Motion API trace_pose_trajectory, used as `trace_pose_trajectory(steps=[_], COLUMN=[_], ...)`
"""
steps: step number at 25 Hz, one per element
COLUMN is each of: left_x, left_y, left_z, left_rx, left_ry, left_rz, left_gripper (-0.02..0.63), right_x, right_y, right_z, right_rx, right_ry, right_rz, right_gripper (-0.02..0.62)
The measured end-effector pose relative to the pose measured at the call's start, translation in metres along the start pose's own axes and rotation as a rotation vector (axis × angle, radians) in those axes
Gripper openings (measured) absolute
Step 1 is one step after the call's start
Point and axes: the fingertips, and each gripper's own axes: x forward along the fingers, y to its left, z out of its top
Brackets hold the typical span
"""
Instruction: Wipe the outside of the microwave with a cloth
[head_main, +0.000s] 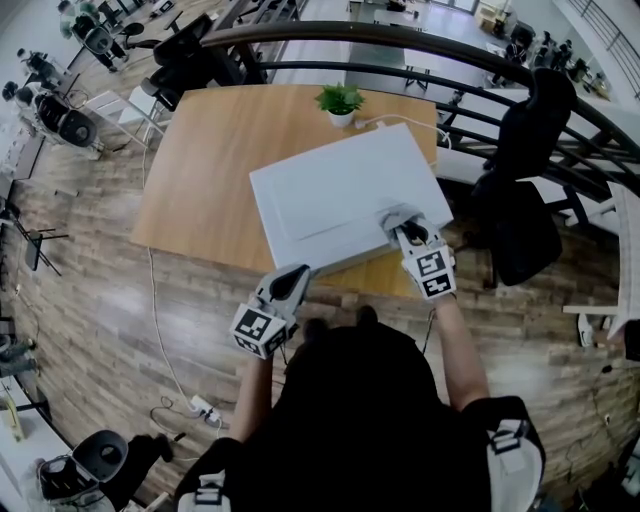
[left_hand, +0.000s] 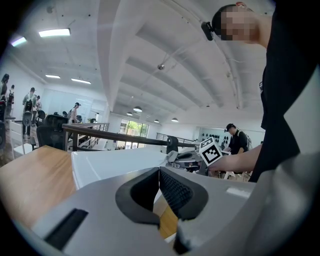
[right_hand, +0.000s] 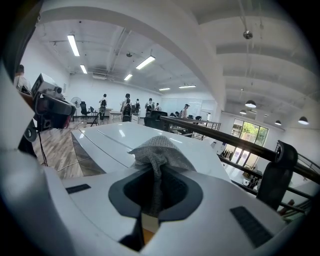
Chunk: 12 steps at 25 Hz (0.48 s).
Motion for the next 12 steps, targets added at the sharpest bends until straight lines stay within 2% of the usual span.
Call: trace_pose_trajectory(steps=[2, 12], left_x=[0.004, 0.022], left_y=[-0.002, -0.005], left_z=[0.001, 0.001], left_rx=[0.021, 0.011], left_ry=[-0.018, -0.013], left_rz=[-0.002, 0.012], left_gripper=[0.003, 0.003], right_x=[-0.004, -0.012], right_y=[-0.012, -0.065], right_z=[-0.003, -0.022], right_rx=[0.002, 0.011], right_ry=[0.003, 0.017], right_rz=[-0.011, -0.074], right_gripper=[0.018, 0.018])
